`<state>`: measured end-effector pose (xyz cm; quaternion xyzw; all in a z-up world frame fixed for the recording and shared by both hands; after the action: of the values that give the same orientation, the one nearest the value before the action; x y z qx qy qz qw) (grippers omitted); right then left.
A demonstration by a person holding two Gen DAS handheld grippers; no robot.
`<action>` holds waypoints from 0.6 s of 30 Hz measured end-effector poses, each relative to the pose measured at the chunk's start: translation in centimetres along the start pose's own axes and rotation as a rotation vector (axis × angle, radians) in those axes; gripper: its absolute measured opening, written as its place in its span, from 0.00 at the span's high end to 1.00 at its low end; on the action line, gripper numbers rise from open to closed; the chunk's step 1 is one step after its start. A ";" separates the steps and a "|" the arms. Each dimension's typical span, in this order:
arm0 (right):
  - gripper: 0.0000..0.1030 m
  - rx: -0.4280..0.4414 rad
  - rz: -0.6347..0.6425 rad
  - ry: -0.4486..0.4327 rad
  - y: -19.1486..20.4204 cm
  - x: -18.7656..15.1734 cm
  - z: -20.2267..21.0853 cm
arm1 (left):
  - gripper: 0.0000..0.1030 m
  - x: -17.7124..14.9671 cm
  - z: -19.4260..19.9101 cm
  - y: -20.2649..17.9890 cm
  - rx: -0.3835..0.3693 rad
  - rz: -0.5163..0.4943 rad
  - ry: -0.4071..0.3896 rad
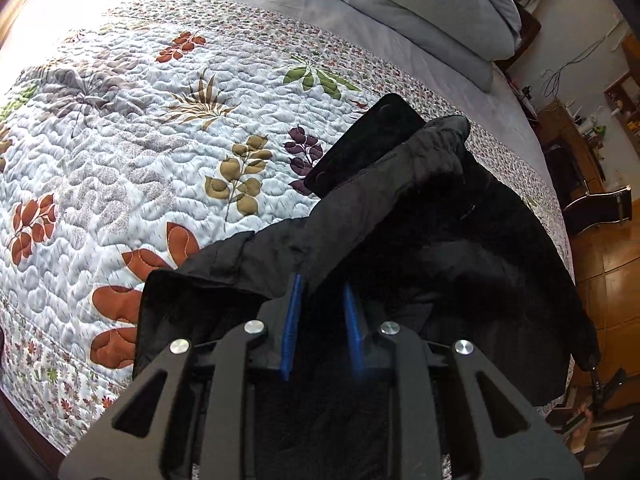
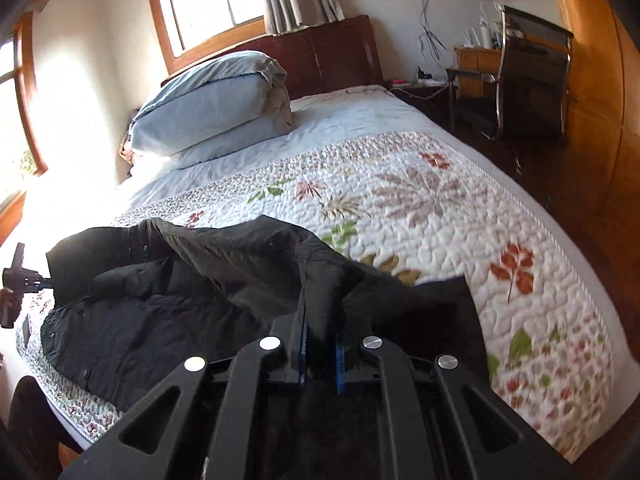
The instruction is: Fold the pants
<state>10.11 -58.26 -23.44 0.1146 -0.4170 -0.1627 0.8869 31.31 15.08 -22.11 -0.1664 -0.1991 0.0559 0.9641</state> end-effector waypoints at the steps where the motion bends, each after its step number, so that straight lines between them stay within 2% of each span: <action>1: 0.91 -0.006 -0.024 0.014 -0.6 -1.2 -0.2 | 0.81 -0.6 0.1 0.2 0.001 0.001 0.005; 6: 0.90 -0.019 -0.147 0.098 -2.8 -7.4 -1.9 | 0.84 -3.9 -0.9 1.6 -0.006 0.016 0.056; 8: 0.85 -0.028 -0.159 0.098 -2.5 -8.1 -2.0 | 0.82 -4.6 -1.5 2.2 -0.014 0.036 0.063; 9: 0.73 -0.028 -0.157 0.109 -2.0 -8.3 -1.6 | 0.81 -4.9 -1.7 2.5 -0.017 0.048 0.063; 10: 0.48 -0.048 -0.149 0.131 -1.7 -8.3 -1.2 | 0.79 -5.1 -1.9 2.7 -0.025 0.060 0.060; 11: 0.32 -0.085 -0.135 0.145 -1.4 -8.2 -0.6 | 0.77 -5.3 -2.2 2.9 -0.035 0.070 0.059; 12: 0.22 -0.115 -0.101 0.133 -0.9 -7.9 0.5 | 0.77 -5.5 -2.3 2.9 -0.039 0.075 0.056; 14: 0.22 -0.177 -0.029 0.108 0.1 -6.7 2.8 | 0.64 -5.8 -2.5 2.8 -0.050 0.058 0.047; 16: 0.21 -0.254 0.048 0.068 1.7 -4.5 5.1 | 0.61 -6.1 -2.6 2.5 -0.053 0.037 0.031; 18: 0.21 -0.232 0.153 0.018 5.5 -1.2 6.3 | 0.58 -6.2 -2.7 2.3 -0.067 0.027 0.019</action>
<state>5.61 -53.18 -18.48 -0.0195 -0.3950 -0.1408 0.9076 26.60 15.38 -27.48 -0.2015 -0.1896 0.0609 0.9590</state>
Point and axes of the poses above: each gripper's, at about its wrist camera, not at the fingertips, and z roughly against the way its jaws point, y to its left, x to its top, the point moved 7 cm from there along -z, roughly the way its jaws point, and after that the axes turned 3 degrees about -z, right-handed, at the moved point
